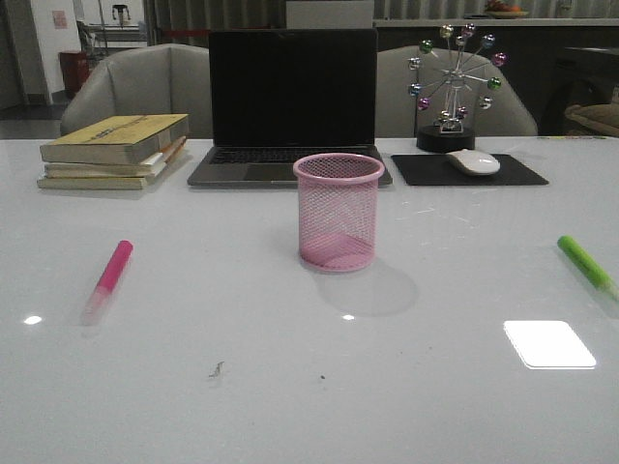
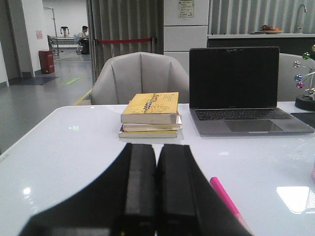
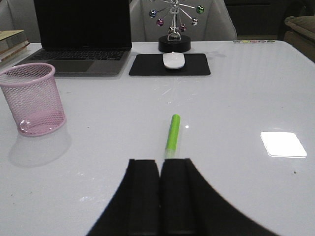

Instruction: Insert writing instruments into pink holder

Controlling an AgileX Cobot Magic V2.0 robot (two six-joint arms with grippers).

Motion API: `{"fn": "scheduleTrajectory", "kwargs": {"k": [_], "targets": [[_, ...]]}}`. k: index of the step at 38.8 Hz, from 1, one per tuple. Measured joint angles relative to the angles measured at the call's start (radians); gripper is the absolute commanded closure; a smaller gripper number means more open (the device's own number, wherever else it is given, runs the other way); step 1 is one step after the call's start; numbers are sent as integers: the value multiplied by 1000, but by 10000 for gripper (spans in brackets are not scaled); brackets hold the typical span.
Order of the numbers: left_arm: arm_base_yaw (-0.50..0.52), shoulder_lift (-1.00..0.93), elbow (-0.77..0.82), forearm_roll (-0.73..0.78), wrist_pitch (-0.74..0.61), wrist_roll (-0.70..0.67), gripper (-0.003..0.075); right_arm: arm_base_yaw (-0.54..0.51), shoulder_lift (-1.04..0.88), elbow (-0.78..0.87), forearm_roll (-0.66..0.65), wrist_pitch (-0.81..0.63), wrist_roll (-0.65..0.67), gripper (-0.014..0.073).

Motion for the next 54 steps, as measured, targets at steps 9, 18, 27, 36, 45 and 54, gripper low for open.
{"fn": "scheduleTrajectory", "kwargs": {"k": [9, 18, 27, 36, 45, 54], "targets": [[0, 0, 0, 0, 0, 0, 629, 0, 0, 0, 0, 0, 0, 538], [0, 0, 0, 0, 0, 0, 629, 0, 0, 0, 0, 0, 0, 538], [0, 0, 0, 0, 0, 0, 629, 0, 0, 0, 0, 0, 0, 538], [0, 0, 0, 0, 0, 0, 629, 0, 0, 0, 0, -2, 0, 538], [0, 0, 0, 0, -66, 0, 629, 0, 0, 0, 0, -20, 0, 538], [0, 0, -2, 0, -220, 0, 629, 0, 0, 0, 1, -162, 0, 538]]}}
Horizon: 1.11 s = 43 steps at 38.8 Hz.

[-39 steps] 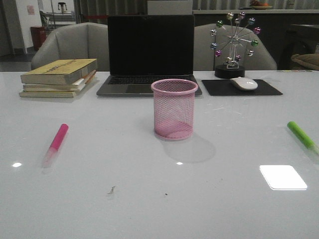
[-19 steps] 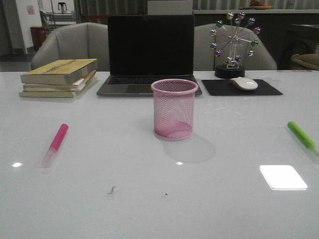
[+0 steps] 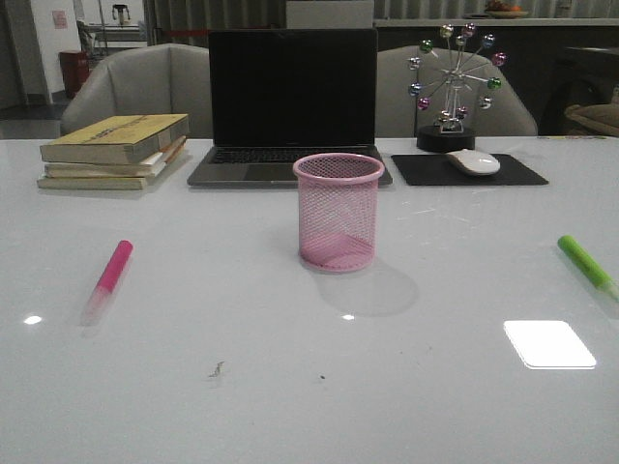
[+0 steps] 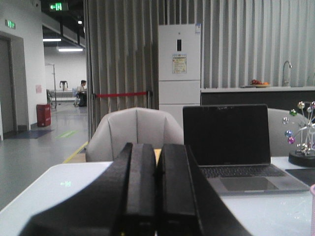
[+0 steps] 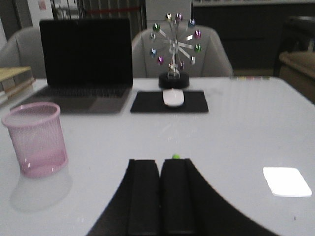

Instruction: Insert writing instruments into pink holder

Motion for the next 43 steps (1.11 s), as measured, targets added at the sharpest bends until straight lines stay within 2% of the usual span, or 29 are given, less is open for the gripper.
{"fn": "scheduleTrajectory", "kwargs": {"k": [5, 10, 20, 30, 38, 43], "targets": [[0, 0, -34, 0, 12, 0, 629, 0, 0, -6, 0, -129, 2, 538], [0, 0, -110, 0, 38, 0, 629, 0, 0, -95, 0, -141, 1, 538], [0, 0, -269, 0, 135, 0, 629, 0, 0, -364, 0, -11, 1, 538], [0, 11, -404, 0, 210, 0, 629, 0, 2, -530, 0, 127, 1, 536], [0, 158, -551, 0, 220, 0, 629, 0, 115, -672, 0, 231, 1, 536], [0, 281, -635, 0, 259, 0, 629, 0, 228, -749, -11, 245, 1, 536]]}}
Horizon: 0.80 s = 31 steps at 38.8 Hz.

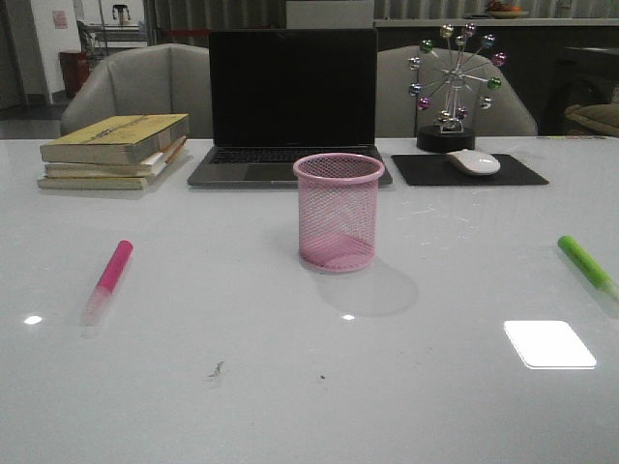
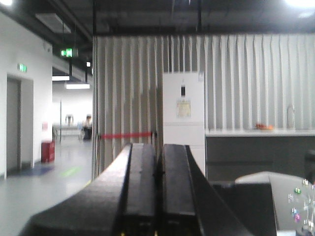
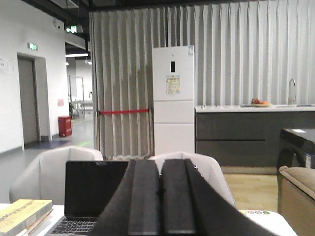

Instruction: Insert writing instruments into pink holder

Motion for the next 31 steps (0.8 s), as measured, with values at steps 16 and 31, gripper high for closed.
{"fn": "scheduleTrajectory", "kwargs": {"k": [16, 31], "targets": [[0, 351, -28, -147, 218, 0, 521, 0, 334, -26, -26, 92, 0, 496], [0, 490, -28, -156, 381, 0, 331, 0, 475, -26, -28, 386, 0, 206]]}}
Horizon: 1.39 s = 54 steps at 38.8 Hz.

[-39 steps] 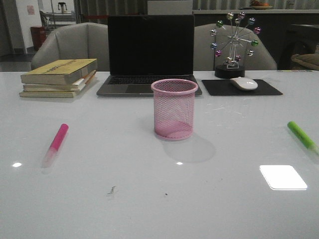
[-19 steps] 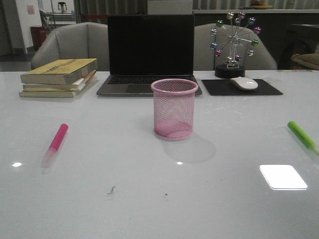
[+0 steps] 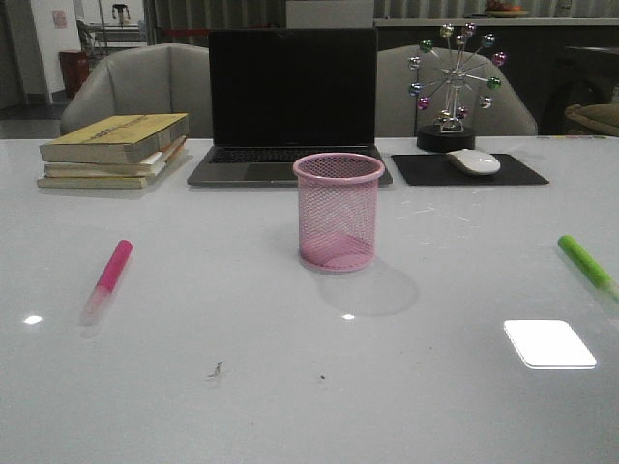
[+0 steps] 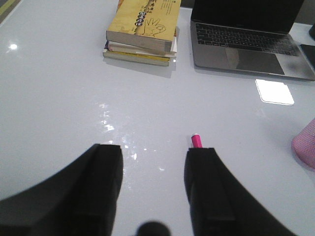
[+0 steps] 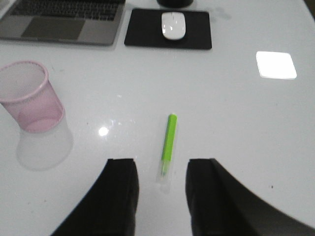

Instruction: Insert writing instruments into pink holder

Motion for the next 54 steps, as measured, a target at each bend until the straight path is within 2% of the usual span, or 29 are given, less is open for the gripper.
{"fn": "scheduleTrajectory", "kwargs": {"k": [16, 23, 32, 39, 46, 54], "targets": [[0, 5, 0, 0, 0, 0, 335, 0, 47, -9, 0, 58, 0, 206], [0, 5, 0, 0, 0, 0, 335, 0, 111, -136, 0, 128, 2, 206], [0, 5, 0, 0, 0, 0, 335, 0, 355, -459, 0, 298, 2, 206], [0, 5, 0, 0, 0, 0, 336, 0, 591, -618, 0, 426, 2, 206], [0, 5, 0, 0, 4, 0, 335, 0, 798, -693, -1, 490, 2, 206], [0, 5, 0, 0, 8, 0, 335, 0, 950, -708, -17, 466, 2, 206]]}}
